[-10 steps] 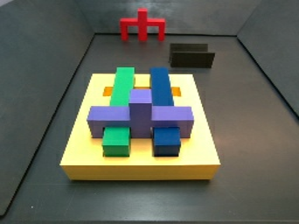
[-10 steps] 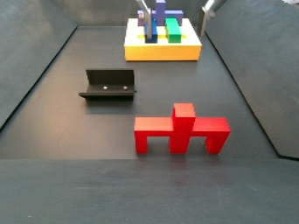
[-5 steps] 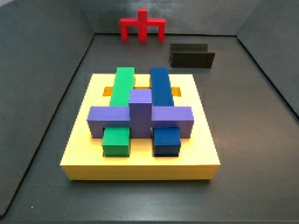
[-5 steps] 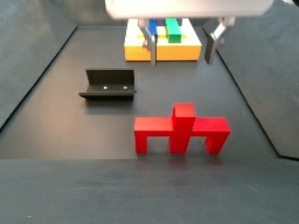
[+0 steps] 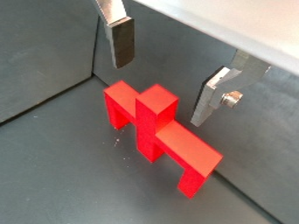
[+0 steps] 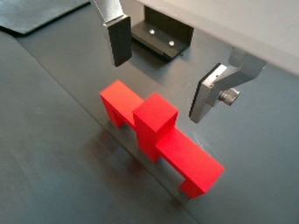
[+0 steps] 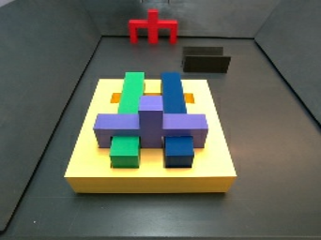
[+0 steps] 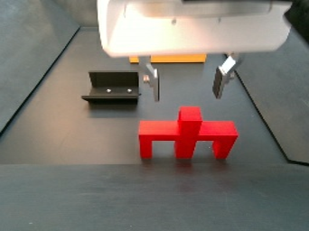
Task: Pick up the red object. Move up. Move to above the board. Insert the red object.
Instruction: Pick up the red object.
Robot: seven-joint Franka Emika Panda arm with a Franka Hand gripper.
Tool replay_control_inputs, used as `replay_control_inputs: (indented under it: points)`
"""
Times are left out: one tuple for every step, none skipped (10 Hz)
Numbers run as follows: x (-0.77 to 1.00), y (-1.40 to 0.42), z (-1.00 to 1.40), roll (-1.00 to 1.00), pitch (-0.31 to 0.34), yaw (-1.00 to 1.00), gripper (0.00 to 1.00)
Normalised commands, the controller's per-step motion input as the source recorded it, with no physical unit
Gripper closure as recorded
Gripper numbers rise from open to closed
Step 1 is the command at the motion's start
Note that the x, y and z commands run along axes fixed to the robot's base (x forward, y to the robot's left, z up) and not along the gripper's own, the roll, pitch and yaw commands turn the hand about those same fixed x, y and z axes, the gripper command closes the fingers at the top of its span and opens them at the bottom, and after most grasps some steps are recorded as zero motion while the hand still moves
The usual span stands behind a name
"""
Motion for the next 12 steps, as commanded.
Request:
replay_control_inputs:
  points:
    - [0.00, 0.06, -0.34, 0.00, 0.000, -0.09, 0.00]
    - [-0.06, 0.13, -0.39, 0.00, -0.013, -0.07, 0.00]
    - [-0.09, 0.22, -0.36, 0.00, -0.019, -0.08, 0.00]
    - [-0.02, 0.16, -0.33, 0.00, -0.011, 0.00, 0.00]
    - [0.00, 0.13, -0.31, 0.00, -0.009, 0.00, 0.00]
    - [0.00, 0.00, -0.27, 0.00, 0.000, 0.00, 0.00]
    - [0.00, 0.00, -0.24, -0.01, 0.000, 0.00, 0.00]
    - [0.00, 0.00, -0.21, -0.01, 0.000, 0.00, 0.00]
    - [0.00, 0.00, -0.21, -0.01, 0.000, 0.01, 0.00]
    - [0.00, 0.00, -0.05, 0.00, 0.000, 0.01, 0.00]
    - [0.00, 0.00, 0.00, 0.00, 0.000, 0.00, 0.00]
    - [0.00, 0.00, 0.00, 0.00, 0.000, 0.00, 1.00]
